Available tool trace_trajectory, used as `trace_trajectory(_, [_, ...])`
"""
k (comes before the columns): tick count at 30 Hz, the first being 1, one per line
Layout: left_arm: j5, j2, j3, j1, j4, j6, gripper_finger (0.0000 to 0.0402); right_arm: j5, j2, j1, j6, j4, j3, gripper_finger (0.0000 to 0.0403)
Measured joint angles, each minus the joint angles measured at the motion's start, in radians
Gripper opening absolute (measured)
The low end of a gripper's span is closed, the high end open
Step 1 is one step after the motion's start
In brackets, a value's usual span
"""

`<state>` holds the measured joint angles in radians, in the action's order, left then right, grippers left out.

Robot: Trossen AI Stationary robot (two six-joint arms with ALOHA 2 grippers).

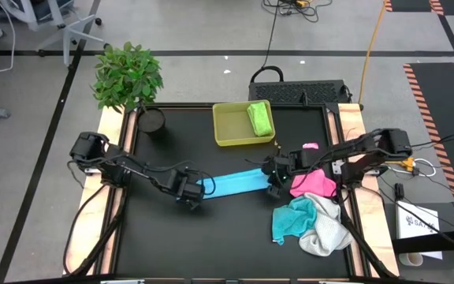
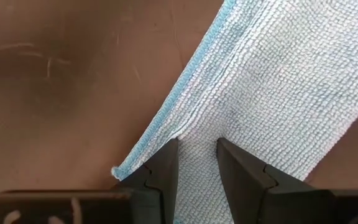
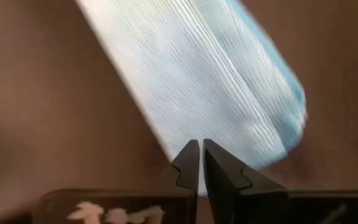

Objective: Fold microfiber towels
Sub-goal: Fold the left blue microfiber cloth

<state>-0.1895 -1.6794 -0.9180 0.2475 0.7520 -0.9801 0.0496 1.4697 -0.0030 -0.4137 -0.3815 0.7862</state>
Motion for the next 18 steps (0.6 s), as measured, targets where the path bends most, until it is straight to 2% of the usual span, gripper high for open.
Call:
trace_trajectory(7, [0.006,0.0,0.0,0.023,-0.023,-0.06,0.0115,0.007,-0.151,0.014,-0.024,-0.017,0.013,0.003])
trace_trajectory(12, [0.011,0.0,0.0,0.023,-0.082,-0.088,0.0115,-0.008,-0.174,0.013,-0.063,-0.087,0.014,0.0076])
trace_trajectory(18, [0.011,0.0,0.0,0.024,-0.113,-0.097,0.0115,-0.104,-0.16,-0.005,-0.059,-0.108,0.014,0.0136])
